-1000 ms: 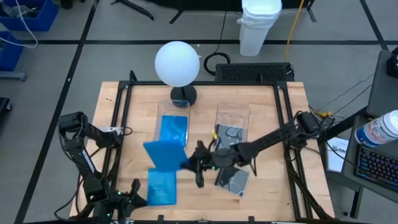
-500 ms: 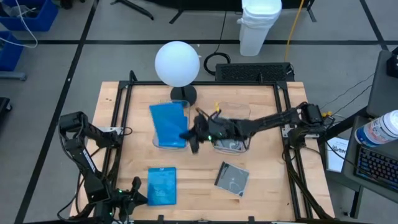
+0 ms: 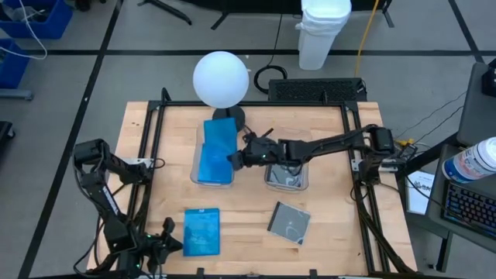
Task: Pick & place jewel cases by type
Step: Put the blue CD case into the left transparent bin
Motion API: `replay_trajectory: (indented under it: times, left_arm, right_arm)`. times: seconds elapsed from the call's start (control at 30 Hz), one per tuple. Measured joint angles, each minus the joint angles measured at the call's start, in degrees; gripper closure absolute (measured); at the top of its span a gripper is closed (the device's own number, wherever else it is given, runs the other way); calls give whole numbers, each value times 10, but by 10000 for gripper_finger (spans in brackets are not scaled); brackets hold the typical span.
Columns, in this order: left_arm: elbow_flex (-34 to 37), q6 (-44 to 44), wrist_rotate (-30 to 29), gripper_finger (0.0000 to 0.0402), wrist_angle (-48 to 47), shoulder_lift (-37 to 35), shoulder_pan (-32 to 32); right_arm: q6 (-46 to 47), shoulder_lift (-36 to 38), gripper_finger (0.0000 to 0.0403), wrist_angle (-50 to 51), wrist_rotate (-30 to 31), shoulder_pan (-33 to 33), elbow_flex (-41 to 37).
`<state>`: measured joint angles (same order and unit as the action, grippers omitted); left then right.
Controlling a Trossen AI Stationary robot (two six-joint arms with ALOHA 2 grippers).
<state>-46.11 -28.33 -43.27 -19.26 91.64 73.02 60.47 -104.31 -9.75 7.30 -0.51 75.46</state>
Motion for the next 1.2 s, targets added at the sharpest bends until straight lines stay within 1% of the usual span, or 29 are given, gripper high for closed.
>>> replay_trajectory:
  times: [0.17, 0.3, 0.57, 0.67, 0.87, 1.0, 1.1, 1.2]
  left_arm:
    - [0, -17, 3, 364, -21, 0, 13]
    - [0, -28, 2, 364, -21, 0, 24]
    - [0, -34, -1, 364, -22, -1, 35]
    - [0, -35, -2, 364, -22, -1, 35]
    - [0, -31, -3, 364, -22, -1, 34]
    - [0, -26, -3, 364, -23, -1, 34]
    - [0, -14, -2, 364, -24, -1, 34]
    - [0, 0, 2, 364, -25, -1, 34]
  right_arm:
    - [64, -62, 384, -66, -25, 2, 0]
    - [88, -92, 384, -66, -29, 2, 14]
    - [114, -103, 384, -51, -32, 2, 29]
    - [124, -103, 384, -32, -47, 3, 29]
    - [117, -103, 383, -24, -46, 6, 29]
    - [110, -103, 366, -24, -47, 6, 29]
    - [110, -103, 343, -20, -71, 6, 29]
    - [109, -103, 318, -14, -77, 7, 29]
